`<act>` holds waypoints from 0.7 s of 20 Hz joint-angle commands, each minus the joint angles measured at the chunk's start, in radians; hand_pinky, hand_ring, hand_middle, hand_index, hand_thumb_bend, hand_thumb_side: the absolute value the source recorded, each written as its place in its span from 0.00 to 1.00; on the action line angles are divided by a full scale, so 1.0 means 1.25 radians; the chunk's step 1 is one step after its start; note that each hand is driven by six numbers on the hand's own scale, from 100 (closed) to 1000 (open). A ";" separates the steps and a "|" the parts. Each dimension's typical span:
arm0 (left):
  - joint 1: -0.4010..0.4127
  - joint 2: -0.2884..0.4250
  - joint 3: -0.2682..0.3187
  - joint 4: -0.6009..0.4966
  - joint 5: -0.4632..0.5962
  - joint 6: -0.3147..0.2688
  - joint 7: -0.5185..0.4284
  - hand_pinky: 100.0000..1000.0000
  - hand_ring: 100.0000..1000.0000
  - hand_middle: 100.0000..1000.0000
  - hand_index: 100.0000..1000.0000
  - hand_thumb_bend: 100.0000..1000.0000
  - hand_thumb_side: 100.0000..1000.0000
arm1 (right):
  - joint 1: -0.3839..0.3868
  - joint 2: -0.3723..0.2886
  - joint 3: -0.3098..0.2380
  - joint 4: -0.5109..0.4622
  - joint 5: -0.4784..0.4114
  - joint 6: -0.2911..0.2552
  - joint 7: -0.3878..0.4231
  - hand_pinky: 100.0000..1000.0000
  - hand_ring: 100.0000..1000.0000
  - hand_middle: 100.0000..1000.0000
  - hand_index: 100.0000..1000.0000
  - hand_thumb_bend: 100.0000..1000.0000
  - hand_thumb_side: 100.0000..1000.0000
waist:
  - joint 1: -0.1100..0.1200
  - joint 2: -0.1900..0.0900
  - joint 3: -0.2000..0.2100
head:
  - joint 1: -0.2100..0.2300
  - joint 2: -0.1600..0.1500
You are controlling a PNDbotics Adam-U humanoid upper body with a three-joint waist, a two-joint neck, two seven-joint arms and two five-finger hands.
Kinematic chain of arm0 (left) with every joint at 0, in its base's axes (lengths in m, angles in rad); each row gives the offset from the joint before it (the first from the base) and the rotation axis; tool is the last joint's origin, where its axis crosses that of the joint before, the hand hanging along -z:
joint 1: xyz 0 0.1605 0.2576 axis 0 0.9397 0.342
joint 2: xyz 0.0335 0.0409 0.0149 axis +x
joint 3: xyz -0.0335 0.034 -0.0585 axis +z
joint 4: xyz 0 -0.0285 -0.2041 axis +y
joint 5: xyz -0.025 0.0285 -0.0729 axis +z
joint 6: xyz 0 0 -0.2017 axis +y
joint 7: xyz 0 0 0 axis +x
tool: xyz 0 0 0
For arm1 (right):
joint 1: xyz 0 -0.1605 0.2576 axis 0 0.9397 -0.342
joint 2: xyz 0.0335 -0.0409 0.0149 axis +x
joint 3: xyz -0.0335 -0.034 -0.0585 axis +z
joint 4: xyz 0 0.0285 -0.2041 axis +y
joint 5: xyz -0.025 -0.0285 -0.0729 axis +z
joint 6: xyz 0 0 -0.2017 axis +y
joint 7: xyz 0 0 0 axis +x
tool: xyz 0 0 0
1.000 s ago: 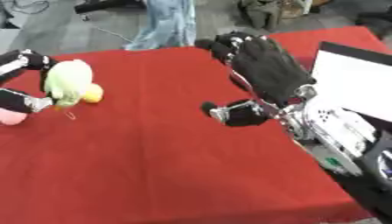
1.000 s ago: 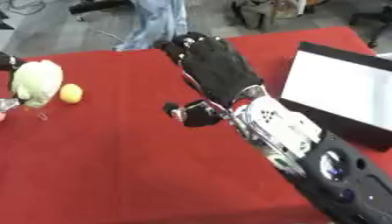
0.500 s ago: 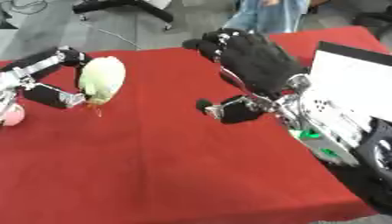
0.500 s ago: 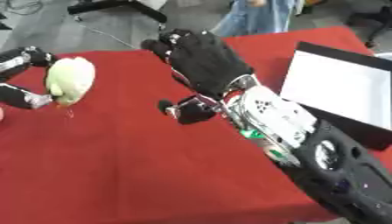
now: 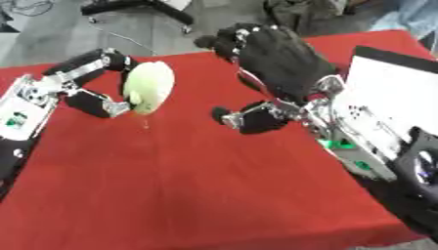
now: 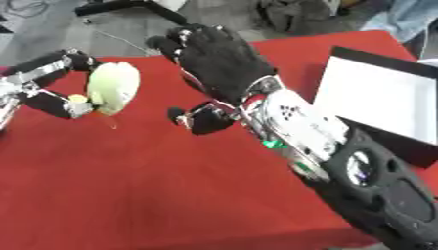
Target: Pick up the objects with one hand, pass them to the other hand, and then place them into the box on the other side of the table.
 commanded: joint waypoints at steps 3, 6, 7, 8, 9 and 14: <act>-0.036 -0.023 -0.010 -0.011 0.000 -0.277 -0.278 0.59 0.28 0.23 0.50 0.00 0.15 | -0.017 0.007 -0.007 -0.016 0.007 -0.002 -0.004 0.19 0.70 0.59 0.89 0.41 0.22 | 0.000 -0.009 -0.004 | 0.004 -0.002; -0.046 -0.039 -0.015 -0.014 0.004 -0.277 -0.278 0.59 0.28 0.23 0.50 0.00 0.16 | -0.019 0.011 -0.007 -0.016 0.007 -0.003 -0.005 0.19 0.70 0.59 0.89 0.41 0.22 | 0.001 -0.009 -0.006 | 0.004 -0.002; -0.050 -0.044 -0.016 -0.015 0.006 -0.277 -0.278 0.59 0.28 0.23 0.50 0.00 0.16 | -0.020 0.012 -0.006 -0.016 0.007 -0.004 -0.005 0.19 0.70 0.59 0.89 0.41 0.22 | 0.001 -0.009 -0.007 | 0.004 -0.002; -0.053 -0.049 -0.017 -0.016 0.007 -0.277 -0.278 0.59 0.28 0.23 0.50 0.00 0.16 | -0.020 0.013 -0.006 -0.016 0.007 -0.004 -0.005 0.19 0.70 0.59 0.89 0.41 0.22 | 0.001 -0.008 -0.008 | 0.004 -0.002; -0.056 -0.054 -0.018 -0.017 0.009 -0.277 -0.278 0.59 0.28 0.23 0.50 0.00 0.16 | -0.021 0.015 -0.005 -0.016 0.006 -0.004 -0.005 0.18 0.70 0.59 0.89 0.41 0.22 | 0.001 -0.008 -0.009 | 0.004 -0.002; -0.073 -0.079 -0.024 -0.021 0.016 -0.277 -0.278 0.59 0.28 0.23 0.50 0.00 0.16 | -0.024 0.022 0.000 -0.016 0.003 -0.003 -0.006 0.17 0.70 0.58 0.89 0.41 0.22 | 0.001 -0.006 -0.012 | 0.003 -0.002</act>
